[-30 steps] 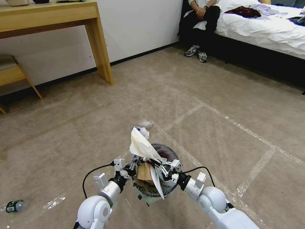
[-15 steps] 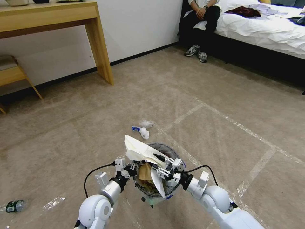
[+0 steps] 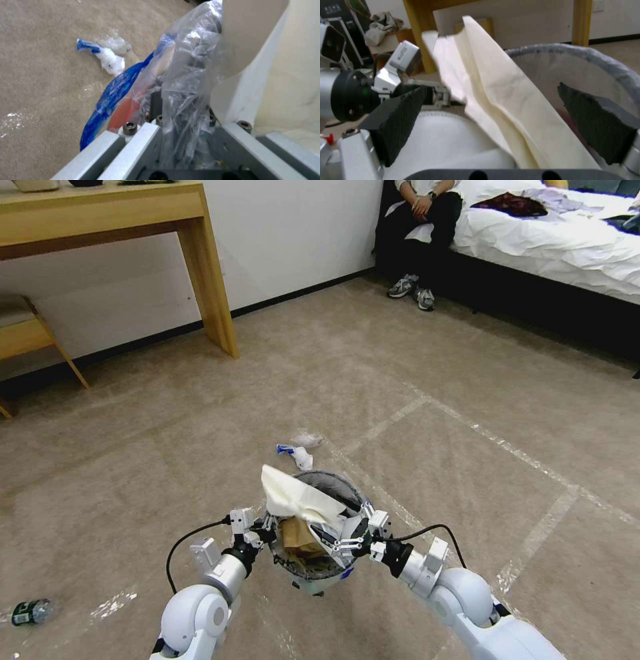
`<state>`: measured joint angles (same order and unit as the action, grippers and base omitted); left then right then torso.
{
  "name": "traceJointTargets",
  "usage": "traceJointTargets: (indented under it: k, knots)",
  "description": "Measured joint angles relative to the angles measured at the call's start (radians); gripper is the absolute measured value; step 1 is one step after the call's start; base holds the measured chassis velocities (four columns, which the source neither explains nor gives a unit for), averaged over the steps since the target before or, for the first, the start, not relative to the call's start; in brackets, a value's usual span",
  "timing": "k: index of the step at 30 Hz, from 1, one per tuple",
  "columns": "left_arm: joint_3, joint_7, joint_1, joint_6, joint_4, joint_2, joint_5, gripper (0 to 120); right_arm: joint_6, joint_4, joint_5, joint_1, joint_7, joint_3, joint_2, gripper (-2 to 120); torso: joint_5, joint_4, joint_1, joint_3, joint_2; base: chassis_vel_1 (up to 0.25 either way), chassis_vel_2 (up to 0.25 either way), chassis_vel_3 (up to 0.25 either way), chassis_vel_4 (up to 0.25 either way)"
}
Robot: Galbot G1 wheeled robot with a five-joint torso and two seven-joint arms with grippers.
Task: Pick up the trash bin and place the garbage on the floor into it.
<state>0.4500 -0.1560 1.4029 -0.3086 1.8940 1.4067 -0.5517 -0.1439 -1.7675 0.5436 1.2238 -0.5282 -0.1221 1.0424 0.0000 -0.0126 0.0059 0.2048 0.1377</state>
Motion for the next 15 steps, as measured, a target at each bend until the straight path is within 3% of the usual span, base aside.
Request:
traceJointTargets:
  k: [15]
  knots:
    - [-0.006, -0.008, -0.016, 0.000, -0.031, 0.002, 0.013, 1, 0.023, -0.081, 0.040, -0.005, -0.014, 0.002, -0.032, 100, 0.0000, -0.0001, 0.000, 0.000, 0.000, 0.000, 0.000, 0.000, 0.000]
